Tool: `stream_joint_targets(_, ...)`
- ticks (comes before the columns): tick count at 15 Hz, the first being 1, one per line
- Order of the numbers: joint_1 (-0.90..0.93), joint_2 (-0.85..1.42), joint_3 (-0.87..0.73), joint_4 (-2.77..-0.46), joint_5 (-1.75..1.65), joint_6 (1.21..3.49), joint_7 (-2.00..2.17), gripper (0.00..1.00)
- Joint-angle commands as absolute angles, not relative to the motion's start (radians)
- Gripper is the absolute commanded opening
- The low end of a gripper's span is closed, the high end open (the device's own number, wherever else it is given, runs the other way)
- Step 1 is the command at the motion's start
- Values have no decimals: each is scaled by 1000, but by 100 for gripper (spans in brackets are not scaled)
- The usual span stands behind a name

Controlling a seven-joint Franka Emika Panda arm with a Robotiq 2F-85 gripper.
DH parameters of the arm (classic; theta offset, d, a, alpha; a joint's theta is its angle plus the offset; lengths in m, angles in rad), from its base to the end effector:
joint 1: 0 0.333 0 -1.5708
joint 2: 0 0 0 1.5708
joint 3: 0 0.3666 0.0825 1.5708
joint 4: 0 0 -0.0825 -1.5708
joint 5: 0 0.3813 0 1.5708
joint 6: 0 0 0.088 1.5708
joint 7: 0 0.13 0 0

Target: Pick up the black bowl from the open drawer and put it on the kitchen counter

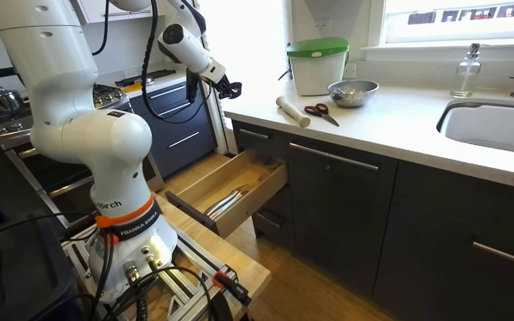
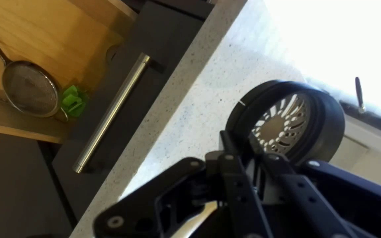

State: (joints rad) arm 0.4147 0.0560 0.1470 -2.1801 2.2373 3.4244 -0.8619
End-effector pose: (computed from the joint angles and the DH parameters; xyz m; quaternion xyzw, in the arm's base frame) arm 0.4627 0.1782 0.4028 -0.8331 0.4135 -0.2800 0.2381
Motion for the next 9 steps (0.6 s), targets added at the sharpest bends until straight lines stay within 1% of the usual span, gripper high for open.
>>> stream_joint_targets(1, 365, 154, 173, -2058, 2371, 3523, -939, 3)
stream_joint_targets(6, 220, 258, 270, -1834, 2622, 3669, -1213, 3)
stream_joint_targets(7, 153, 285, 363, -1810, 2531, 3701, -1127, 3)
stream_joint_targets(9, 70, 327, 444, -1722, 2519, 3773, -1158, 3)
